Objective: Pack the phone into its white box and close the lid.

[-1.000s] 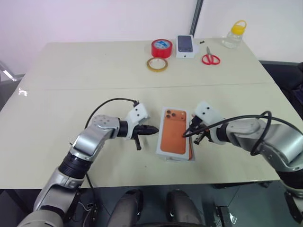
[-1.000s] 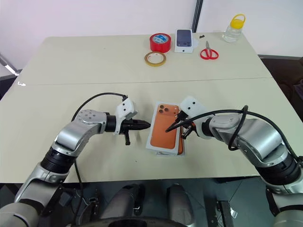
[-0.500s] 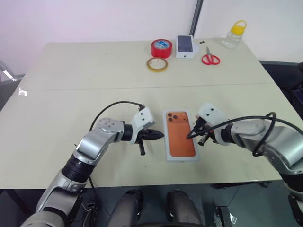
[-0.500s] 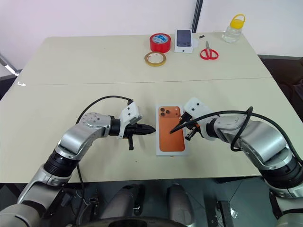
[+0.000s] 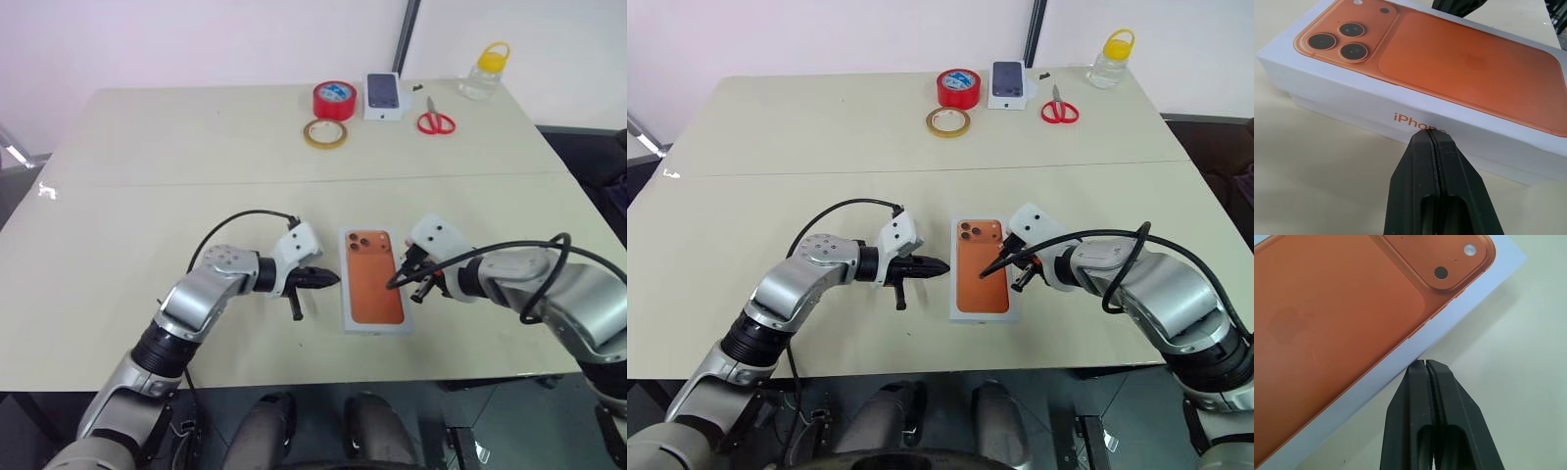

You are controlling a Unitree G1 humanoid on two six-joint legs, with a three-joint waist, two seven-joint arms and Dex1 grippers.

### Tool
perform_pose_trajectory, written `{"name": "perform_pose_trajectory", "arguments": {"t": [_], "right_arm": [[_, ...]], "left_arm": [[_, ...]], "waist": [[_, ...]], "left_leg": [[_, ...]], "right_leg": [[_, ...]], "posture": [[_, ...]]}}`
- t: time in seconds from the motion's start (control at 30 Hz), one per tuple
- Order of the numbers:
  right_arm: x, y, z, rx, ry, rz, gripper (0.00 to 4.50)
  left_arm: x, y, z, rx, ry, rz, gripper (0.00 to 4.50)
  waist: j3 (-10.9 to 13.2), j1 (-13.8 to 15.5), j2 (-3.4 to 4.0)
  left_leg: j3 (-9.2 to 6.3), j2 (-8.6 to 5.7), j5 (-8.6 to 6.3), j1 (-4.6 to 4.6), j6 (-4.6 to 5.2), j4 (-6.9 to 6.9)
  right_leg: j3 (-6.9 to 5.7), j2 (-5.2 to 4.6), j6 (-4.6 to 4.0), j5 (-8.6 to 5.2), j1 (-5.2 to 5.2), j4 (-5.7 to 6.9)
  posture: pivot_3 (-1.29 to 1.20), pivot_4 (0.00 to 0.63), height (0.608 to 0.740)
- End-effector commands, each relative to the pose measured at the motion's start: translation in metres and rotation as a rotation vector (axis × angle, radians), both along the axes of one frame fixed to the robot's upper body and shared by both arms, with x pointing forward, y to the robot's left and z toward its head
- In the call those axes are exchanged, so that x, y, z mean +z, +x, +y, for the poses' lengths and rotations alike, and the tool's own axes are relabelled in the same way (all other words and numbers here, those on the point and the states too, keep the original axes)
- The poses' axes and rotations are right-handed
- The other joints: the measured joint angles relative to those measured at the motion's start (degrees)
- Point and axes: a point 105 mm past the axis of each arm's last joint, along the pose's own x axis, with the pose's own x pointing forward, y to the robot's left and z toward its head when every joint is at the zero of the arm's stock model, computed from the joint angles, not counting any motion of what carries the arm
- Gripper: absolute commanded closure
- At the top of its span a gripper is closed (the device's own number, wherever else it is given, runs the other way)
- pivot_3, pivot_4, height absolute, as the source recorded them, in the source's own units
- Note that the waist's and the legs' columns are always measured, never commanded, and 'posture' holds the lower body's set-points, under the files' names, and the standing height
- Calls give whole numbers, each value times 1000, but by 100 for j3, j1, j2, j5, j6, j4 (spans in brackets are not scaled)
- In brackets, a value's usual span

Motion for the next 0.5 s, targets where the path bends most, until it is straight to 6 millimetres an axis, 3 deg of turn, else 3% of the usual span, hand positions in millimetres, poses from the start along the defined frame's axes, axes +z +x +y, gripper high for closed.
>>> {"name": "perform_pose_trajectory", "arguments": {"t": [0.03, 0.5], "right_arm": [[6, -6, 14, 71, 25, -26, 4438], [0, -8, 7, 54, 0, -11, 4438]], "left_arm": [[5, -2, -6, -22, -19, -22, 4500], [4, -1, -7, -22, -16, -25, 4500]], "waist": [[0, -2, 0], [0, -2, 0]], "left_leg": [[0, 0, 0, 0, 0, 0], [0, 0, 1, 0, -2, 0]], "right_leg": [[0, 0, 0, 0, 0, 0], [0, 0, 0, 0, -1, 1]], "posture": [[0, 150, 740], [0, 150, 740]]}}
